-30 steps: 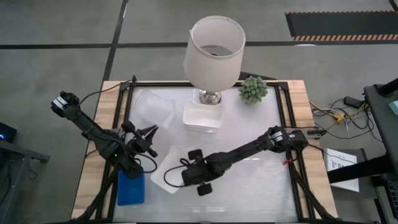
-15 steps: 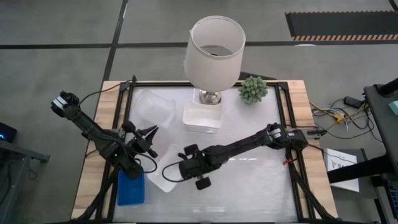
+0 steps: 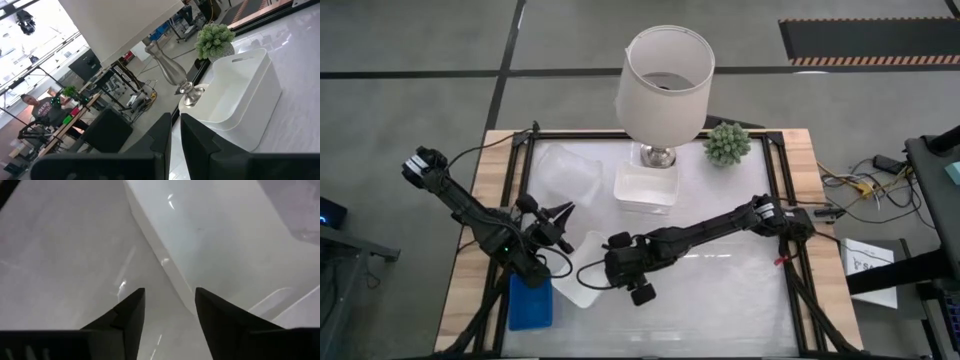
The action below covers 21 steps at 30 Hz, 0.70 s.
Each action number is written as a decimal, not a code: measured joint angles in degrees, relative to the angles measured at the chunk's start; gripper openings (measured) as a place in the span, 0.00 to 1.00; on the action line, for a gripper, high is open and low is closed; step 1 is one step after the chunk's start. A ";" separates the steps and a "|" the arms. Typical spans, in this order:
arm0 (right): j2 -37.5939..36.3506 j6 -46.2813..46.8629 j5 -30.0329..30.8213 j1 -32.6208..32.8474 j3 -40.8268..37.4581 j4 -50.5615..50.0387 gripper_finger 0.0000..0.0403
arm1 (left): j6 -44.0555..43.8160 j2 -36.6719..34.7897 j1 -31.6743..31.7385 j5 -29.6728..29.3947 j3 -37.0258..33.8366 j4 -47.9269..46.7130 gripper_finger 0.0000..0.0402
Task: Stack baskets by color
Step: Stack the white bin into the upper middle white bin
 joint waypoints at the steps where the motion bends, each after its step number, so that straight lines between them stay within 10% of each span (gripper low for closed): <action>1: -0.34 -0.16 0.00 0.00 0.00 0.00 0.42 | 0.00 0.00 0.00 0.02 0.00 0.00 0.05; 21: 7.17 -6.09 -14.25 -3.23 -1.16 20.25 0.34 | 0.02 -0.02 0.00 0.72 0.00 0.34 0.05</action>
